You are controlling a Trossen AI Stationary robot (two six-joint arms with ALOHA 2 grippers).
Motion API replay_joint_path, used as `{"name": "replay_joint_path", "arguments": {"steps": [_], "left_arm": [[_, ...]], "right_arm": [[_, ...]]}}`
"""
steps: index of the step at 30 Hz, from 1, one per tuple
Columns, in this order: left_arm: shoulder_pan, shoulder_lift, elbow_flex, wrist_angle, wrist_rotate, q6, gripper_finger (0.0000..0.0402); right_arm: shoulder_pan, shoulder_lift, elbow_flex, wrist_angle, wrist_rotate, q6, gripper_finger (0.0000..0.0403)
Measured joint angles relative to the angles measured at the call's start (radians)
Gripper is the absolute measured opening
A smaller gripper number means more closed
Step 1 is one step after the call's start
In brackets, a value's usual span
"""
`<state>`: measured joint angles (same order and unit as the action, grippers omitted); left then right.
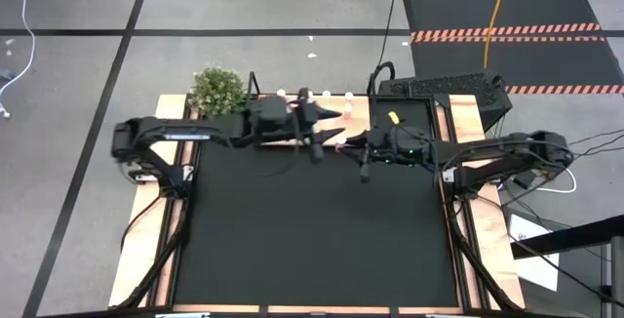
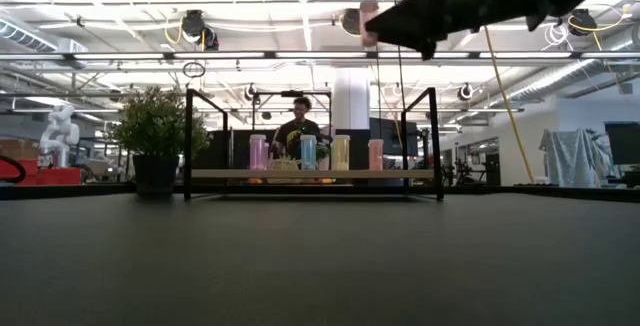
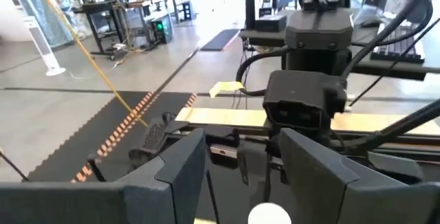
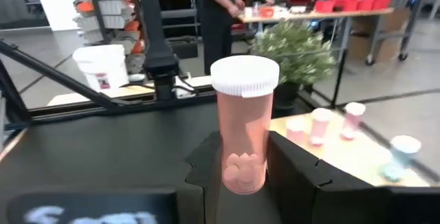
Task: Pick and place medicine bottles onto shelf by color
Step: Put the pink pill bottle on the shelf aligned with the other pink pill bottles
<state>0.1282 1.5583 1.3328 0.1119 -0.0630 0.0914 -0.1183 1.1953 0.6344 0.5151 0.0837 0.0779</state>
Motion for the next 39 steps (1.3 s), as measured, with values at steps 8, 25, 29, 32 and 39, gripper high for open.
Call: {"name": "replay_joint_path", "arguments": {"steps": [8, 25, 29, 32, 39], "left_arm": [[0.042, 0.170, 0.351, -0.351, 0.008, -0.088, 0.0192], [0.168, 0.385, 0.651, -0.689, 0.322, 0.130, 0.0289], [0.184, 0.384, 0.630, -0.732, 0.325, 0.204, 0.0274], [0.195, 0.384, 0.616, -0.730, 0.336, 0.182, 0.0263], [0.217, 0.384, 0.608, -0.691, 0.416, 0.140, 0.0258]], "right_arm": [[-0.067, -0.132, -0.059, -0.058, 0.000, -0.029, 0.0096], [-0.151, -0.128, -0.060, -0.185, 0.000, 0.128, 0.0113], [-0.152, -0.128, -0.060, -0.184, 0.024, 0.071, 0.0113], [-0.159, -0.128, -0.059, -0.163, 0.020, 0.040, 0.0113], [-0.176, -0.130, -0.059, -0.123, 0.013, 0.030, 0.0113]]}}
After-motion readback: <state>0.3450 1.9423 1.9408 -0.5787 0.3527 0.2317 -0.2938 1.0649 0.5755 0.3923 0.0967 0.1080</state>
